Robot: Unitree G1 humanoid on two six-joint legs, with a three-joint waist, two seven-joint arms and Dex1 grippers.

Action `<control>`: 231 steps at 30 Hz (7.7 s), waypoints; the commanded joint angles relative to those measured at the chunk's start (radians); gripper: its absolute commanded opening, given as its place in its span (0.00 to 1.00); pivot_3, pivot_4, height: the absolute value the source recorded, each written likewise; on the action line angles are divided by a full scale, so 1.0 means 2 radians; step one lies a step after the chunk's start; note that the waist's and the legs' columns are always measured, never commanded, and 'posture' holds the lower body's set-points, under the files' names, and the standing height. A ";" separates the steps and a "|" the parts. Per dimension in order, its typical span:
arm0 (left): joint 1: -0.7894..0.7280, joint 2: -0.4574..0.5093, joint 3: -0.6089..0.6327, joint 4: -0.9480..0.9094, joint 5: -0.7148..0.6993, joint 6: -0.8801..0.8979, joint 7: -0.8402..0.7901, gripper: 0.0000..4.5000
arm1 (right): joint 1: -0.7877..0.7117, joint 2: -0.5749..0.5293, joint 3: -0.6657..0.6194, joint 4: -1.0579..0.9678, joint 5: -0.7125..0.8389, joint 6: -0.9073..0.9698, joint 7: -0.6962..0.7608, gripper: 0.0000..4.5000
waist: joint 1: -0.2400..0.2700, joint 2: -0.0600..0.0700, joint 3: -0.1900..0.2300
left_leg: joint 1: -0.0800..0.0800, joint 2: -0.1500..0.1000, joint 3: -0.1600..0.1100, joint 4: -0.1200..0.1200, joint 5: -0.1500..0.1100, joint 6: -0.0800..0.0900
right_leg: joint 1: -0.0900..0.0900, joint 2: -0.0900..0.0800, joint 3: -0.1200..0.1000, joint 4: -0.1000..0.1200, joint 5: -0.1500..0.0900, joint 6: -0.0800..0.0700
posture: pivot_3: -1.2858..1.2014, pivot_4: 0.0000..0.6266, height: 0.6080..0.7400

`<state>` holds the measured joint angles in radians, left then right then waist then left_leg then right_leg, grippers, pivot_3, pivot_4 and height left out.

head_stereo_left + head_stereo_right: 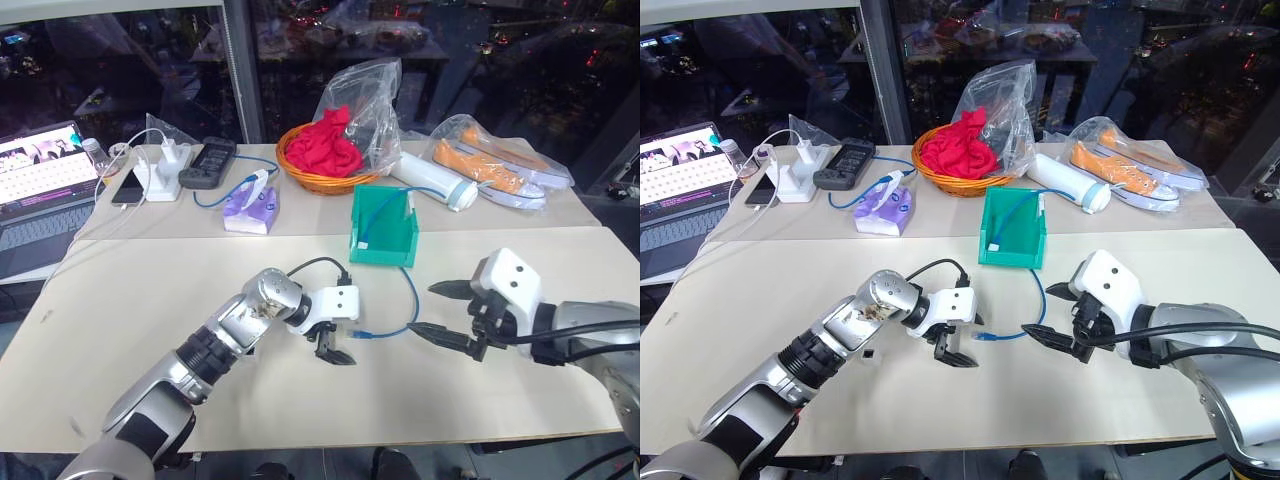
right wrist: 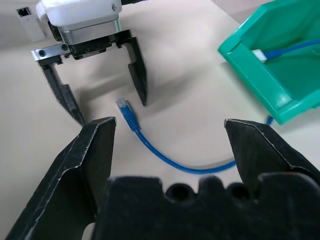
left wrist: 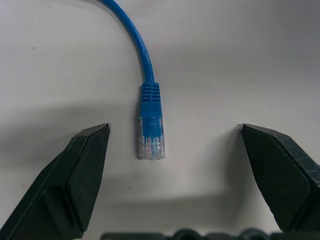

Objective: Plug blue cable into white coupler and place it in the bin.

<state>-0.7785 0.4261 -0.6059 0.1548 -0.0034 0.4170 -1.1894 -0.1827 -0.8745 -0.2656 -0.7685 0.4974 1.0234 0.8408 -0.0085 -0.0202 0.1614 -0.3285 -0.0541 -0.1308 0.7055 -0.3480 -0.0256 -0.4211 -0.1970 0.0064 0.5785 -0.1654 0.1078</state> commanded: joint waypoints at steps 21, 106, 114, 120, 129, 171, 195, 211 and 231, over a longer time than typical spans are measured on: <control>0.005 -0.115 0.130 -0.159 -0.108 0.176 0.116 0.10 | 0.136 0.101 -0.215 -0.082 0.314 0.213 -0.127 0.91 | 0.010 0.000 0.000 | -0.002 -0.001 0.000 0.003 -0.001 0.002 | -0.001 0.000 0.001 -0.001 0.001 0.001 | 0.52 0.24 1.00; 0.150 0.245 0.102 -0.214 -0.021 0.047 -0.039 0.99 | 0.081 0.213 0.148 -0.058 0.615 -0.344 -0.763 0.00 | -0.004 0.001 0.000 | 0.004 0.000 0.000 -0.005 -0.002 0.004 | -0.004 0.004 0.005 -0.001 0.001 -0.001 | 0.52 0.24 1.00; 0.147 0.256 0.077 -0.206 -0.001 0.061 -0.066 0.69 | 0.090 0.221 0.147 -0.069 0.599 -0.350 -0.770 0.00 | -0.005 0.001 0.000 | 0.004 0.001 0.000 -0.005 -0.002 0.004 | -0.004 0.005 0.005 -0.001 0.001 -0.001 | 0.52 0.24 1.00; 0.144 0.245 0.077 -0.186 0.008 0.058 -0.061 0.23 | 0.092 0.220 0.146 -0.071 0.595 -0.352 -0.770 0.00 | -0.005 0.001 0.000 | 0.005 0.001 0.000 -0.005 -0.002 0.004 | -0.004 0.005 0.005 -0.001 0.001 -0.001 | 0.52 0.24 1.00; 0.075 0.062 0.200 -0.054 -0.103 -0.043 0.006 0.10 | 0.090 0.215 0.139 -0.069 0.591 -0.351 -0.766 0.00 | 0.008 0.002 0.000 | 0.005 0.001 -0.002 -0.004 -0.002 0.004 | -0.001 0.006 0.006 0.000 0.002 -0.002 | 0.52 0.24 1.00; 0.090 0.066 0.150 0.074 0.013 -0.213 -0.030 0.10 | 0.100 0.217 0.121 -0.090 0.564 -0.376 -0.783 0.00 | -0.011 0.004 -0.002 | 0.006 0.002 -0.002 -0.005 -0.002 0.004 | -0.001 0.007 0.007 -0.002 0.003 -0.003 | 0.52 0.24 1.00; 0.003 0.144 0.054 -0.022 0.111 -0.081 -0.127 1.00 | 0.100 0.255 0.135 -0.083 0.535 -0.373 -0.771 0.00 | -0.013 0.004 -0.002 | 0.006 0.002 -0.002 -0.005 -0.002 0.004 | -0.002 0.008 0.007 -0.002 0.002 -0.003 | 0.52 0.24 1.00; -0.047 0.084 0.015 -0.030 0.134 0.046 -0.157 1.00 | 0.107 0.275 0.140 -0.083 0.512 -0.375 -0.765 0.00 | -0.002 0.004 -0.002 | 0.006 0.001 -0.002 -0.005 -0.002 0.004 | -0.001 0.007 0.007 -0.002 0.002 -0.002 | 0.52 0.24 1.00; -0.124 0.086 -0.028 0.034 0.173 -0.004 -0.183 1.00 | 0.110 0.302 0.148 -0.077 0.487 -0.374 -0.752 0.00 | -0.005 0.004 -0.002 | 0.005 0.001 -0.002 -0.005 -0.002 0.004 | -0.002 0.007 0.007 -0.002 0.002 -0.003 | 0.52 0.24 1.00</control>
<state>-0.9946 0.6032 -0.6586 0.2244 0.3286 0.4187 -1.5497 0.0399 -0.2797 0.0283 -0.9008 1.4741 0.2930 -0.6837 -0.0181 -0.0123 0.1576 -0.3184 -0.0515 -0.1343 0.6959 -0.3521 -0.0183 -0.4249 -0.1821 0.0195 0.5754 -0.1613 0.1027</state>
